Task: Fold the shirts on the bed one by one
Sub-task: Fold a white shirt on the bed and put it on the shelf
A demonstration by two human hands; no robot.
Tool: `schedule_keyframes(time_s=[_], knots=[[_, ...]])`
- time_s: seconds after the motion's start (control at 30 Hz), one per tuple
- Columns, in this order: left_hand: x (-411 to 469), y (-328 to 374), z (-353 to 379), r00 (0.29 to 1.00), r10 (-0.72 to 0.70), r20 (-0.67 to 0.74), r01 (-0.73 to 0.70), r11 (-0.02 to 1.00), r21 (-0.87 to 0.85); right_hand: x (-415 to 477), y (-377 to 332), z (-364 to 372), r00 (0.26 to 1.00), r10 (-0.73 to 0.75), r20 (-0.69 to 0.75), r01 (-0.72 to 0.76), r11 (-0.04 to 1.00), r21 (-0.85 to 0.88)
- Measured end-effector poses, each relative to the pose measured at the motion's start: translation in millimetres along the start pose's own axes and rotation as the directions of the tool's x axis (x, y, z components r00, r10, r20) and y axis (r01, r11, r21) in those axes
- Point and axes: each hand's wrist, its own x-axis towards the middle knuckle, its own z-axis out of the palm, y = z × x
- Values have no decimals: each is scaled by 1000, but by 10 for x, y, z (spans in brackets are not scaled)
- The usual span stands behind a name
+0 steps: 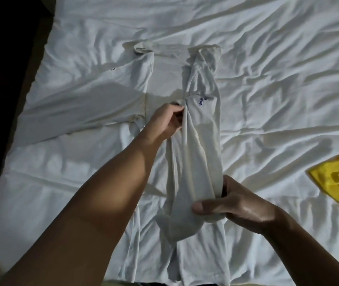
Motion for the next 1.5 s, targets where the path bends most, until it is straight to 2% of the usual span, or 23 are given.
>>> schedule_keyframes(time_s=[0.1,0.2,0.3,0.37,0.47,0.5,0.57,0.63,0.7,0.77,0.83,0.9,1.0,1.07,1.2,1.4,1.5], knots=[[-126,1,5,999,30,14,-31,997,76,-10,217,117,988,28,-152,-9,991,130],[-364,-95,-91,993,73,-92,-51,973,226,-26,430,224,960,36,-278,26,976,216],[-771,-350,-317,985,42,-167,35,900,435,-38,567,323,939,16,-342,78,963,258],[-1149,-533,-484,981,-59,-187,133,901,414,-41,624,390,934,-7,-358,116,952,285],[-1721,-830,-688,978,-191,-82,207,895,394,-67,701,479,918,-35,-394,175,929,325],[-1896,-935,-732,983,-182,-32,180,905,386,-76,724,502,912,-41,-409,193,921,338],[-2183,-1129,-815,998,-37,42,21,944,329,-89,768,545,883,-42,-467,220,916,335],[-2344,-1310,-926,985,147,92,-170,924,343,-91,807,571,833,-47,-552,242,927,285],[-2428,-1442,-1013,971,220,89,-238,890,390,-112,865,590,804,-62,-592,254,935,248],[-2468,-1529,-1054,974,222,35,-218,897,384,-160,948,604,811,-48,-584,214,952,218],[-2513,-1581,-1053,975,220,-31,-188,892,411,-217,1058,620,802,-15,-597,97,990,106],[-2536,-1634,-1081,967,246,-65,-188,863,470,-254,1161,644,765,-17,-644,40,999,21],[-2568,-1694,-1118,957,277,-87,-189,821,539,-242,1297,658,696,-97,-712,135,991,-4],[-2569,-1771,-1161,948,299,-106,-169,758,630,-182,1462,622,624,-138,-769,69,990,-122],[-2519,-1933,-1262,952,268,-148,-59,636,770,-71,1779,585,560,-202,-803,-156,927,-342],[-2392,-1696,-1134,919,349,-183,-12,488,873,-25,1690,602,451,-430,-782,-262,774,-576],[-2135,-1455,-952,899,399,-182,-12,437,899,65,1499,536,450,-457,-767,-302,731,-612]])
